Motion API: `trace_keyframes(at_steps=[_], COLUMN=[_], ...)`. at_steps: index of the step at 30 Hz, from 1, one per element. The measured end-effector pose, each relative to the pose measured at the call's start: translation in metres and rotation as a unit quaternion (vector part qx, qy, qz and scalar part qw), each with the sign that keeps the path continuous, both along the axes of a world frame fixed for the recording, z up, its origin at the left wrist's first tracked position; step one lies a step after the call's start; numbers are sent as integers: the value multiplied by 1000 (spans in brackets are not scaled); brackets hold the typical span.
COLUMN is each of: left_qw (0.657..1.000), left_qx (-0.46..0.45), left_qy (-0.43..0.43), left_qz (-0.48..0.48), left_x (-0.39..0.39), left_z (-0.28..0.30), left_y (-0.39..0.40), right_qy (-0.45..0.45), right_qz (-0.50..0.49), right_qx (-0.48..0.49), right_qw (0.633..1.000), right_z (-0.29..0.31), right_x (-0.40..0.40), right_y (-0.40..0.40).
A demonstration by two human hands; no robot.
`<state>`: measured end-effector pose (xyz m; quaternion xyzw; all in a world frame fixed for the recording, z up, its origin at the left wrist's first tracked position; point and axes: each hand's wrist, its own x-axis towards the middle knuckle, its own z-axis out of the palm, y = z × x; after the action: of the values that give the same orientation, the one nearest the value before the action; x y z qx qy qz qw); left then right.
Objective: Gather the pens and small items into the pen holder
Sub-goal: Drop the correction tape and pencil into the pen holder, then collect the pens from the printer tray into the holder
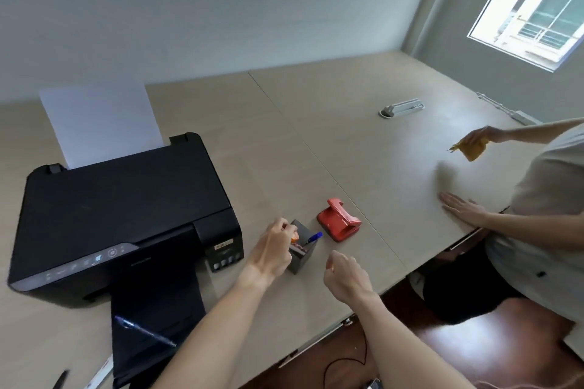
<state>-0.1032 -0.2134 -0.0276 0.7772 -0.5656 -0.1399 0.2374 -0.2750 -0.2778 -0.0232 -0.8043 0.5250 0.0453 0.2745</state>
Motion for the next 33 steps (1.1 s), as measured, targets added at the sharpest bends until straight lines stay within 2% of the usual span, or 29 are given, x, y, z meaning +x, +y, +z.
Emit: trace_keyframes(at_steps=[4,6,10,14,18,23,29,33], left_qw=[997,996,998,994,994,981,920,875], left_qx=[22,16,-54,-104,-57,-6,40,115], left_qy=[-77,-85,-41,22,45,-22,-43,-15], left_qz=[11,12,1,2,84,194,386,469], left_x=[-3,-4,-1,11,31,52,67,71], left_z=[-6,-7,-7,-14,-31,-42,-45,-51], left_y=[-15,-17,-2,46,117,204,287,320], right_qy=[8,12,24,20,11,-32,-68,-56], right_qz=[-30,-33,-28,4,70,210,384,450], right_qx=[20,28,42,51,45,23,-6,-12], right_qw=[999,999,998,998,996,977,921,891], right_z=[-10,-14,-24,-32,-40,-46,-48,-48], right_x=[-20,-29,-37,-22,15,82,159,194], right_y=[6,10,14,19,30,69,136,176])
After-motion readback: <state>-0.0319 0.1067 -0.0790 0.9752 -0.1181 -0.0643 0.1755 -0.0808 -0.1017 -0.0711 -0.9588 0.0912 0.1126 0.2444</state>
